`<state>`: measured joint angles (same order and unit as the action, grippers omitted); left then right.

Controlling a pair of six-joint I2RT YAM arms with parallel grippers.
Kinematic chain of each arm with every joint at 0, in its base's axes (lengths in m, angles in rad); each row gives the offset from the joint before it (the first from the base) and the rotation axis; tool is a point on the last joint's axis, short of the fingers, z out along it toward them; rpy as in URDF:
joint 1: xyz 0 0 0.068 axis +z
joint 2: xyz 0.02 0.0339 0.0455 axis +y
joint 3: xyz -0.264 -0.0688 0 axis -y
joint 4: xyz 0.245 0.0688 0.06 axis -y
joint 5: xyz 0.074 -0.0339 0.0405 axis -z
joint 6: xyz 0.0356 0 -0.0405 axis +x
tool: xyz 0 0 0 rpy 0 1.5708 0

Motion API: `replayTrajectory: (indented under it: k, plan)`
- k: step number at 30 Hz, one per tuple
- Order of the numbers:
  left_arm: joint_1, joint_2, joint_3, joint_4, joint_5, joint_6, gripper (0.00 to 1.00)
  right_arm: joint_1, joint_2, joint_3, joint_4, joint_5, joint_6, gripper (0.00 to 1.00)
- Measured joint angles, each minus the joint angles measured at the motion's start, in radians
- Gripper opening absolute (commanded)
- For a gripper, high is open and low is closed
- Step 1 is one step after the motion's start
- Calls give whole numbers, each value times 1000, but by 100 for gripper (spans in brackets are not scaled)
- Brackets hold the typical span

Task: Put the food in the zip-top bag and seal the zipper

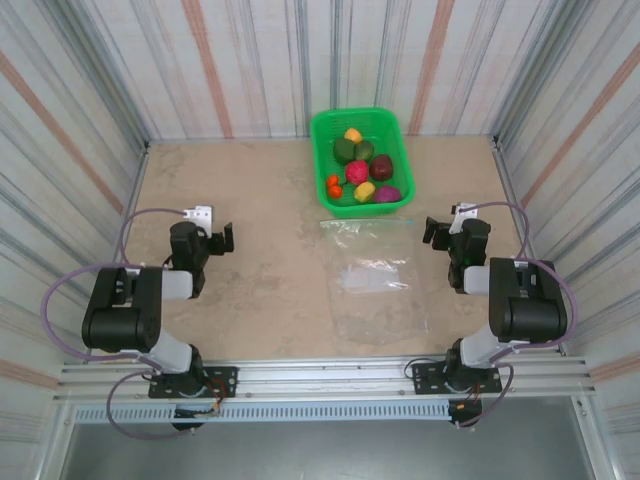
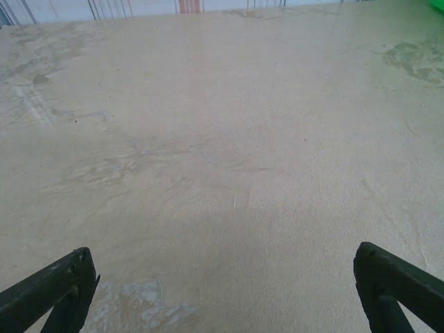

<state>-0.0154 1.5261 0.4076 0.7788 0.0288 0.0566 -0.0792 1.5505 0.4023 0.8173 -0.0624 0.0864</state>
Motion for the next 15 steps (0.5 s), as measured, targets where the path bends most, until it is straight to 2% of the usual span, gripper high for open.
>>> replayTrajectory:
  k: [15]
  plan:
    - [-6,0,0,0,-1,0,99,0,0,0,0,-15,0,99]
